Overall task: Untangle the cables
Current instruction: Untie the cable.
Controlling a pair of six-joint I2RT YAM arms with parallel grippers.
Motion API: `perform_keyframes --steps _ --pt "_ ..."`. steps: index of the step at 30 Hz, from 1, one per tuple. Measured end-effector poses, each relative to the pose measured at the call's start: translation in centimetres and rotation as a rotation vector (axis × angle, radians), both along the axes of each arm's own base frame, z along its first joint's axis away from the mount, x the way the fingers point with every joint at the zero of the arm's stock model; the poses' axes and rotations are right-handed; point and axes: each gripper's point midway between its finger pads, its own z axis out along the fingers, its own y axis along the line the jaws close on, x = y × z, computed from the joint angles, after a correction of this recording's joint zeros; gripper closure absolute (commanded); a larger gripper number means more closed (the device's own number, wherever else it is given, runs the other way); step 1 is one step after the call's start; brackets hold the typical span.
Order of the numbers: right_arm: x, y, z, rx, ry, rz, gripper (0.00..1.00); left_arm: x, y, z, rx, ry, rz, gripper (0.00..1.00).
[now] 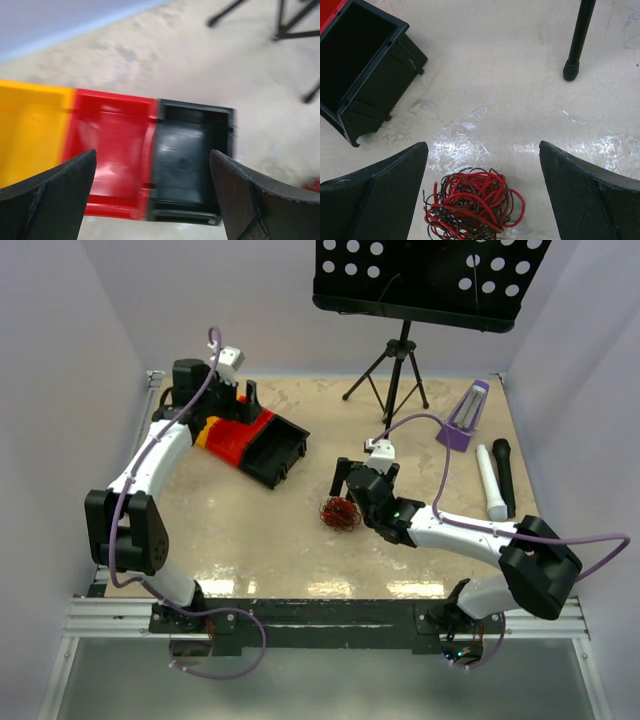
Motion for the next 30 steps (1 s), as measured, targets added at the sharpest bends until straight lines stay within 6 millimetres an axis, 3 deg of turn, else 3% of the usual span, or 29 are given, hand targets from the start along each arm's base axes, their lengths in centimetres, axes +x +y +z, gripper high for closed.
perform_keyframes --steps 2,4,10,13,16,20,24,30 --pt "0.0 0.1 -0.3 -0.004 0.006 0.002 0.03 1.8 2.7 1.4 0.070 -0.077 0.053 0.02" --pt "0.0 0.1 -0.2 -0.002 0.005 0.003 0.04 2.9 4.1 1.3 0.139 -0.111 0.080 0.02" --pt "0.0 0.1 -0.2 0.001 0.002 0.003 0.05 4.9 6.5 -5.9 0.271 -0.015 0.084 0.05" --pt "0.0 0.2 -0.2 0.001 0.002 0.005 0.05 5.5 8.7 -9.7 0.303 0.057 0.102 0.06" --pt "0.0 0.2 -0.2 0.001 0.002 0.006 0.05 5.7 10.6 -11.7 0.343 0.093 0.133 0.06" --pt "0.0 0.3 -0.1 0.001 0.001 0.007 0.05 6.4 11.0 -11.5 0.367 0.064 0.145 0.11" --pt "0.0 0.3 -0.1 0.004 -0.001 0.007 0.06 6.9 11.0 -11.1 0.371 0.038 0.142 0.36" --pt "0.0 0.3 -0.2 0.006 0.003 0.003 0.07 6.8 11.3 -11.7 0.372 0.012 0.143 0.42"
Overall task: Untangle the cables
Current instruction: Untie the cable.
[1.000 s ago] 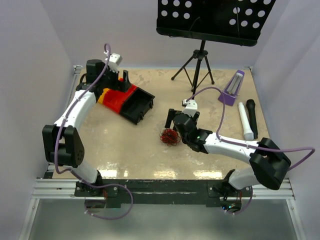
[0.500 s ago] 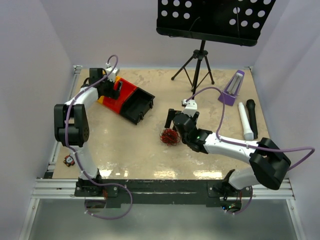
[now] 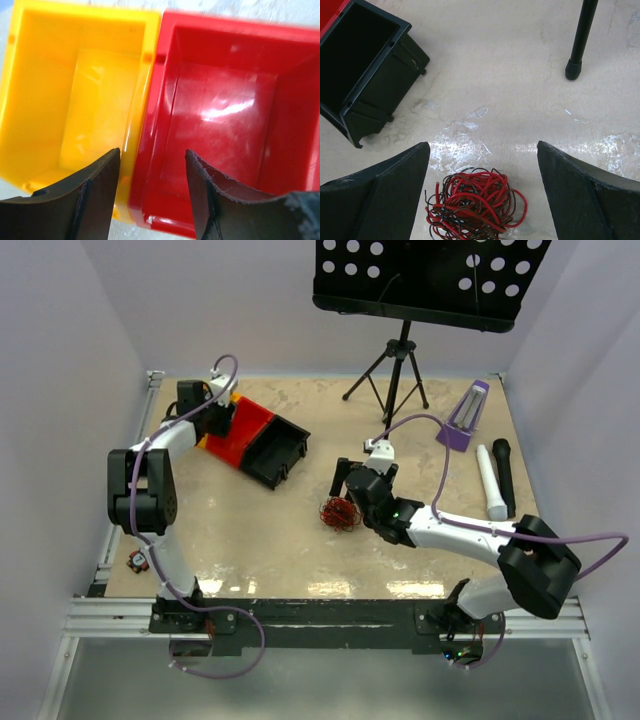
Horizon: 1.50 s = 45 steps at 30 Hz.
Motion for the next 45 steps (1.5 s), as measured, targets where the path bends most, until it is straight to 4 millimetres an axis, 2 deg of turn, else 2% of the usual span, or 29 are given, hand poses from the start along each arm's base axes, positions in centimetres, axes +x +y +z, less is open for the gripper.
perform_keyframes --steps 5,8,12,15,20,25,31,37,41,45 --pt "-0.1 -0.1 -0.5 -0.010 0.012 -0.004 0.07 -2.2 1.3 -2.6 -0.014 0.053 0.025 0.49" --pt "-0.1 -0.1 -0.5 -0.008 0.012 -0.005 0.07 -2.9 1.3 -3.3 -0.021 0.074 0.024 0.53" --pt "-0.1 -0.2 -0.5 -0.010 0.012 -0.011 0.07 -4.7 0.4 -3.2 -0.053 0.091 -0.007 0.53" --pt "0.0 -0.4 -0.9 -0.024 0.016 -0.023 0.07 -6.8 -0.4 -2.7 -0.085 0.103 -0.022 0.53" --pt "0.0 -0.3 -3.0 -0.069 0.059 -0.026 0.05 -9.9 -1.4 -1.5 -0.140 0.105 -0.025 0.54" --pt "0.2 0.4 -4.6 -0.084 0.104 -0.017 0.04 -12.5 -2.8 -1.2 -0.169 0.116 -0.047 0.54" --pt "-0.2 1.4 -6.8 -0.074 0.163 0.011 0.15 -13.9 -5.3 -1.9 -0.157 0.136 -0.105 0.55" --pt "-2.6 1.6 -8.3 0.017 0.212 0.078 0.32 -14.7 -6.7 -2.4 -0.125 0.143 -0.128 0.55" --pt "-5.4 1.9 -9.0 0.085 0.246 0.144 0.35 -15.4 -8.2 -2.5 -0.110 0.137 -0.162 0.55" --pt "-7.6 3.7 -9.1 0.136 0.271 0.209 0.35 -15.9 -9.3 -2.4 -0.107 0.134 -0.192 0.59"
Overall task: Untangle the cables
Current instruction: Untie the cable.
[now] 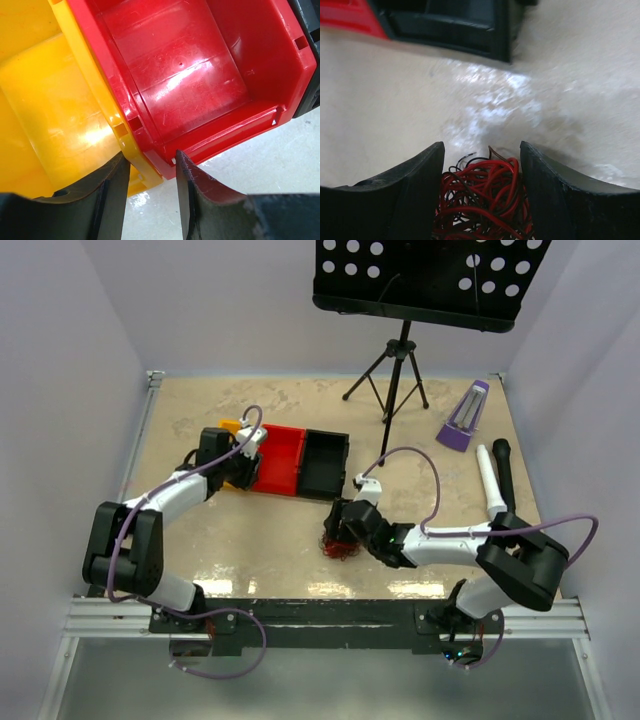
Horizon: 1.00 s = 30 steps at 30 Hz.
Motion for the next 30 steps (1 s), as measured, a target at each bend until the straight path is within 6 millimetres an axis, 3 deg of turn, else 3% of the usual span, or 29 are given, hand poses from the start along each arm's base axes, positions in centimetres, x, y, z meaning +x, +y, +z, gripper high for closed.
perform_keyframes --steps 6,10,11,16,24,27,30 --pt "-3.1 2.8 0.2 0.075 0.042 0.078 0.36 -1.9 -0.9 0.4 -0.009 -0.006 -0.019 0.59" --pt "-3.9 3.7 0.4 0.107 0.059 0.093 0.39 -2.7 -1.4 1.0 -0.015 -0.012 -0.035 0.59" --pt "-4.0 3.9 0.5 0.116 0.060 0.091 0.40 -2.7 -1.6 1.3 -0.018 -0.021 -0.039 0.57" --pt "-3.7 5.0 1.1 0.155 0.060 0.087 0.46 -2.9 -2.6 2.2 -0.042 -0.027 -0.070 0.28" --pt "-3.7 6.1 -0.4 0.127 0.087 0.089 0.47 -2.0 -3.5 4.3 -0.072 -0.027 -0.090 0.23" --pt "-3.5 6.1 -0.4 0.116 0.086 0.084 0.47 -2.8 -4.1 5.0 -0.089 -0.015 -0.134 0.13" --pt "-3.1 6.5 0.2 0.113 0.075 0.082 0.41 -4.4 -4.8 6.3 -0.112 -0.009 -0.216 0.09"
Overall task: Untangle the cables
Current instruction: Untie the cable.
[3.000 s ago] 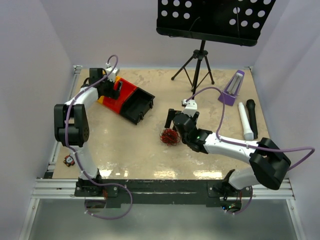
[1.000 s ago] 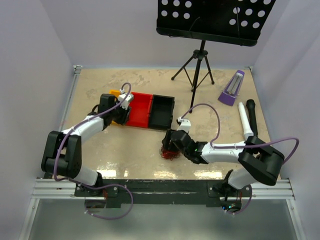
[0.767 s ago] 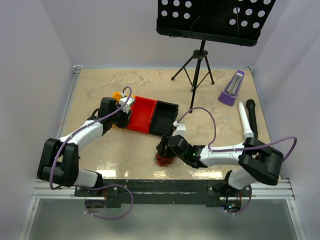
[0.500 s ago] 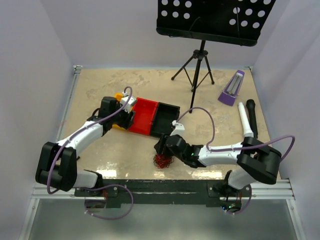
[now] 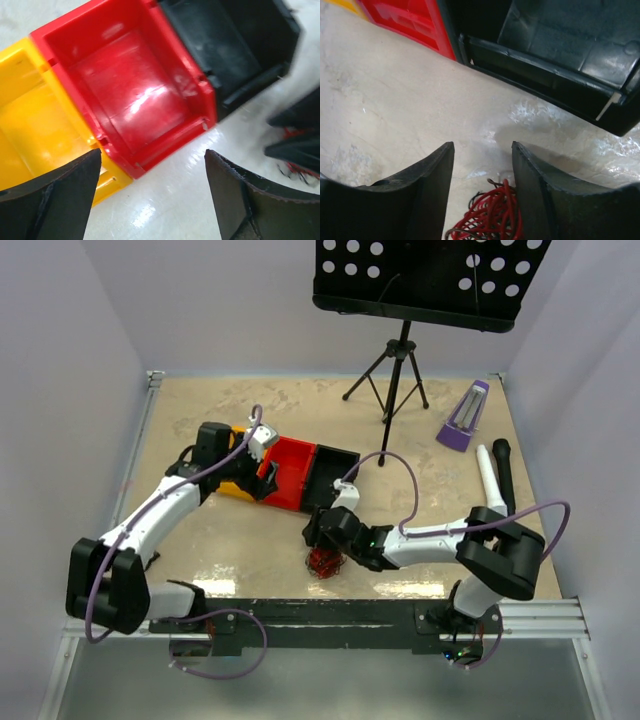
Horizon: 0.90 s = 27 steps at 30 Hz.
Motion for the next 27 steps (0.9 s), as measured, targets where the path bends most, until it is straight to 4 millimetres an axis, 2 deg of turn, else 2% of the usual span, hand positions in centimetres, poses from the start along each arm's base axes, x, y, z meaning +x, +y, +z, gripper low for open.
perform_keyframes --steps 3,7,10,12,15,19,22,27 --pt "0.7 0.1 1.2 -0.004 -0.025 -0.011 0.33 -2.1 -0.8 2.0 -0.007 -0.046 -0.117 0.06" --pt "1.3 -1.1 4.5 0.019 -0.073 -0.033 0.28 -4.8 -1.6 4.5 0.003 -0.152 -0.271 0.06" --pt "1.2 -1.9 7.4 0.065 -0.098 -0.048 0.28 -7.1 -2.2 4.8 0.037 -0.177 -0.391 0.04" --pt "1.0 -2.3 8.3 0.086 -0.095 -0.054 0.29 -8.6 -2.4 4.2 0.093 -0.188 -0.495 0.02" --pt "0.2 -2.9 8.0 0.101 -0.064 -0.060 0.33 -10.5 -2.4 4.1 0.169 -0.260 -0.641 0.01" --pt "-1.0 -4.0 5.6 0.064 0.005 -0.056 0.37 -12.4 -3.7 5.7 0.196 -0.451 -0.821 0.05" --pt "-1.8 -4.8 5.0 0.039 0.043 -0.051 0.39 -15.4 -5.5 4.0 0.178 -0.530 -1.003 0.09" --pt "-3.1 -6.1 7.0 0.101 0.042 -0.035 0.44 -19.5 -7.1 -0.6 0.170 -0.540 -1.249 0.11"
